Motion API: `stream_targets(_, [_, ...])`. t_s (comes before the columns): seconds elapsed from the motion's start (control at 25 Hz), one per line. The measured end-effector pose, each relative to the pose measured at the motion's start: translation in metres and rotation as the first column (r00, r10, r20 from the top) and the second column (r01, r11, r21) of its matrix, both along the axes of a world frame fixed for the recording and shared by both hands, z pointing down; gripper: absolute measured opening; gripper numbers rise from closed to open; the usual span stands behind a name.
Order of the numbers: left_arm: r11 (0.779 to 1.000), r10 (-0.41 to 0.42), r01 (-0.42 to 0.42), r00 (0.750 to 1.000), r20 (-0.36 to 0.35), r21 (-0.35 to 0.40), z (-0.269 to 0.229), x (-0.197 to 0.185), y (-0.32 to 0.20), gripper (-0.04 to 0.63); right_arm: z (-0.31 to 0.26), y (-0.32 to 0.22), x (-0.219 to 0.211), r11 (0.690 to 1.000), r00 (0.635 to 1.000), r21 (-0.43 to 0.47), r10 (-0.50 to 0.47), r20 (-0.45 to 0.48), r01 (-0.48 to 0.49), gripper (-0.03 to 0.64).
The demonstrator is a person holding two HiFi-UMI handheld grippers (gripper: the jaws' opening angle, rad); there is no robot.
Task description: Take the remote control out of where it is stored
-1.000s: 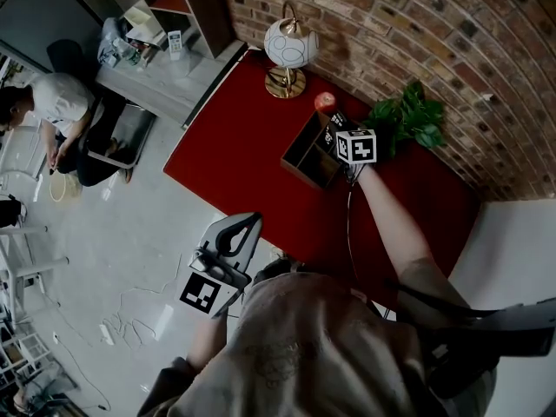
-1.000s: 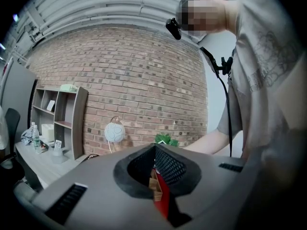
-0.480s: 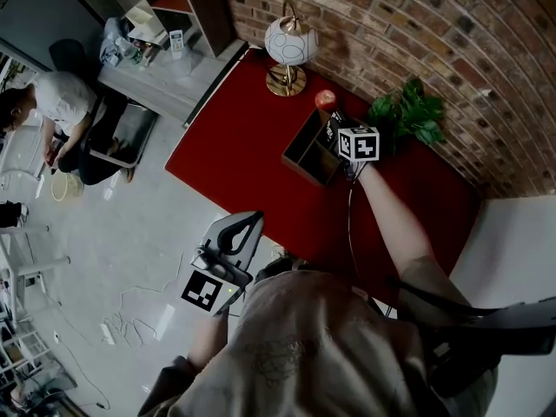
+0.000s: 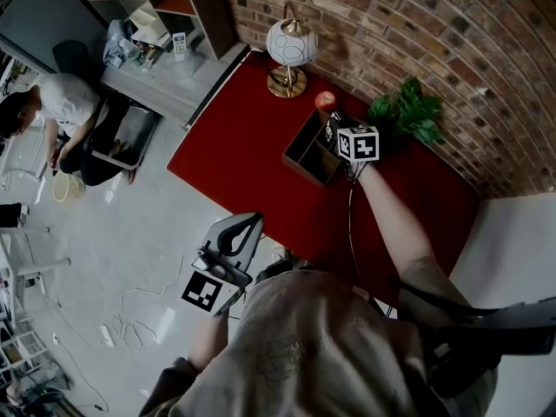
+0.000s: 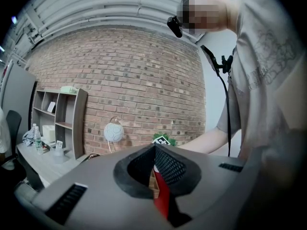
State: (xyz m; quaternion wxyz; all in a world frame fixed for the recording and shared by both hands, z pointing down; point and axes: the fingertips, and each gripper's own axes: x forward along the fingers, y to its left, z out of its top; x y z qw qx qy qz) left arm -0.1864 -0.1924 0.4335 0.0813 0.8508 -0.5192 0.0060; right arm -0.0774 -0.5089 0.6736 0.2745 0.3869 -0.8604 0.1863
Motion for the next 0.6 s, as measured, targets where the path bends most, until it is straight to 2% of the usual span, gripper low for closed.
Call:
stream_targets(0.32, [0.999, 0.031, -0.031, 0.999, 0.007, 0.013, -0.004, 0.009, 0.004, -0.002, -0.026, 0.007, -0.003, 0.998, 0.999, 0.049, -0.04, -0.013, 0.041, 0.115])
stream_targets(0.6, [0.999, 0.045, -0.046, 0.999, 0.014, 0.021, -0.007, 0.013, 0.014, -0.002, -0.046, 0.014, -0.003, 0.996, 0.999, 0.085, -0.037, 0.013, 0.036, 0.115])
